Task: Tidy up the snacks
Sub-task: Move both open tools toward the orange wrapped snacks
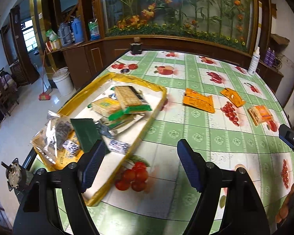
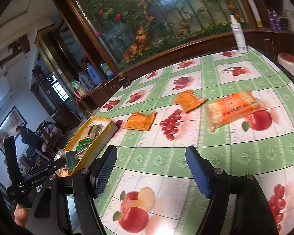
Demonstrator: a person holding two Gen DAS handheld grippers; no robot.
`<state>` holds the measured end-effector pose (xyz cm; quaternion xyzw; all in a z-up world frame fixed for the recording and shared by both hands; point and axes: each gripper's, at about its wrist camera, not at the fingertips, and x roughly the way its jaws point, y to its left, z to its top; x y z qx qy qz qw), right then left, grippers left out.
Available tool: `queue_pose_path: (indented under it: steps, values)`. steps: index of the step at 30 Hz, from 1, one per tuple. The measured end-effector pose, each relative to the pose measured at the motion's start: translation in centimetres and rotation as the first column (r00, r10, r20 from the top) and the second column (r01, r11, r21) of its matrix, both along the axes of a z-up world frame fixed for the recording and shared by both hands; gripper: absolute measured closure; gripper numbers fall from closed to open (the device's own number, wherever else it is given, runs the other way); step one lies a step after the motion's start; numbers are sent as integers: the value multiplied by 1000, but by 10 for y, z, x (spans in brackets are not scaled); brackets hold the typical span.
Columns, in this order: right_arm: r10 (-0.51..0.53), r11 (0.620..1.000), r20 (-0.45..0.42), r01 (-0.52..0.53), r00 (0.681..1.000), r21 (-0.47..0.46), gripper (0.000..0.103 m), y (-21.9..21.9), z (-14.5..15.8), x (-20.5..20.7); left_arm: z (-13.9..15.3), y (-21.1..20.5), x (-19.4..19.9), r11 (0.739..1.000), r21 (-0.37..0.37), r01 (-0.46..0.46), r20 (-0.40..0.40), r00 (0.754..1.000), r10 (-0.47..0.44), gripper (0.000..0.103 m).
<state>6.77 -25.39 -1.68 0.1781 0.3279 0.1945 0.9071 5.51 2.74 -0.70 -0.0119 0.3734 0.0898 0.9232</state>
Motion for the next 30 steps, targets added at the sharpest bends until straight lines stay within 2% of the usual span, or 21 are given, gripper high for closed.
queue_pose_path:
  steps: [10,26,30]
  values:
    - [-40,999,-5,40,999,5,24,-26,-4,-5,1,-49,14,995,16,102,-21,995,-101,27]
    - [-32,999,-35,32,999,3,23,-32,-12,12,-10,-64,35,994,-6,109,-67,992,-109,27]
    - [-30,1000,-43,30,999,-3,22,-31,-14,18,-17,-60,44,994,-32,102,-92,990,-105,27]
